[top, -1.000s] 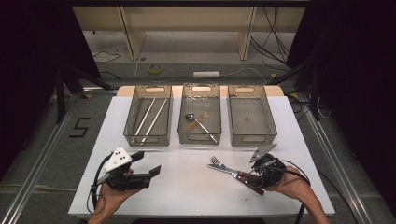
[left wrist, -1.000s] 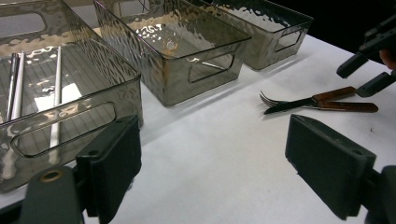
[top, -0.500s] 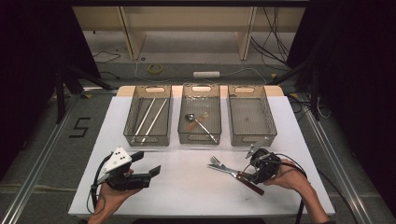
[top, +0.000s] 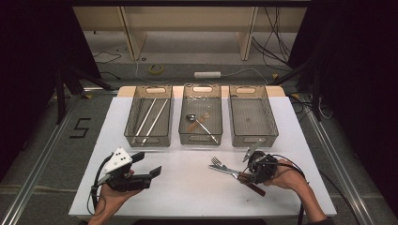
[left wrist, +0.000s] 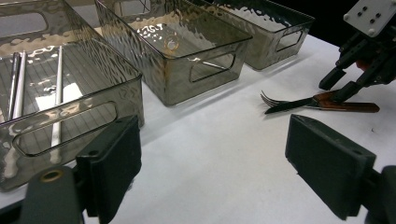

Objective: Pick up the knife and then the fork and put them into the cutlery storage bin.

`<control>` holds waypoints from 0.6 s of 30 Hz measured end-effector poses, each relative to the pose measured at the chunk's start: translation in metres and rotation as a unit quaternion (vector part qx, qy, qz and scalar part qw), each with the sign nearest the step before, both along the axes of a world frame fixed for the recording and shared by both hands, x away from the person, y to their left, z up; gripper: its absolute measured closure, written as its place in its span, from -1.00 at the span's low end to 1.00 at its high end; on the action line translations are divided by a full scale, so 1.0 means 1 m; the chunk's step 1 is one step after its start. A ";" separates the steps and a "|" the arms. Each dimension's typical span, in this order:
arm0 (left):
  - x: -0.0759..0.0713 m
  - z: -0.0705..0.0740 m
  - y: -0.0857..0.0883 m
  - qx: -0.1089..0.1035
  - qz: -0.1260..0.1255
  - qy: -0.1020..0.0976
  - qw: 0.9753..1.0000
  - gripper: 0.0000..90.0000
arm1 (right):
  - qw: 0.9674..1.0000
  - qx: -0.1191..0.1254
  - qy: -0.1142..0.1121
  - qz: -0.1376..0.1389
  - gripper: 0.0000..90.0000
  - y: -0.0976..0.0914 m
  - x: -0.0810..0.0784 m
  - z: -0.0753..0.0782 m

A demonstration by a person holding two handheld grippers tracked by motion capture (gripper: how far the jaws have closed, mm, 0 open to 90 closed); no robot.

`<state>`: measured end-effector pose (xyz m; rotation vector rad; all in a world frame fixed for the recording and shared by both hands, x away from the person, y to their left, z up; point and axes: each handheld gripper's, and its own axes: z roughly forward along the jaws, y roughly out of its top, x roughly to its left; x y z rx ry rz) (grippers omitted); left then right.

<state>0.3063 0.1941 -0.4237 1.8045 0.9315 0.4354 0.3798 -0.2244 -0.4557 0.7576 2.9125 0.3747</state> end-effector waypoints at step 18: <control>0.000 0.000 0.000 0.001 0.000 -0.001 1.000 -0.60 | 0.999 -0.018 0.006 0.032 0.64 0.006 0.001 0.000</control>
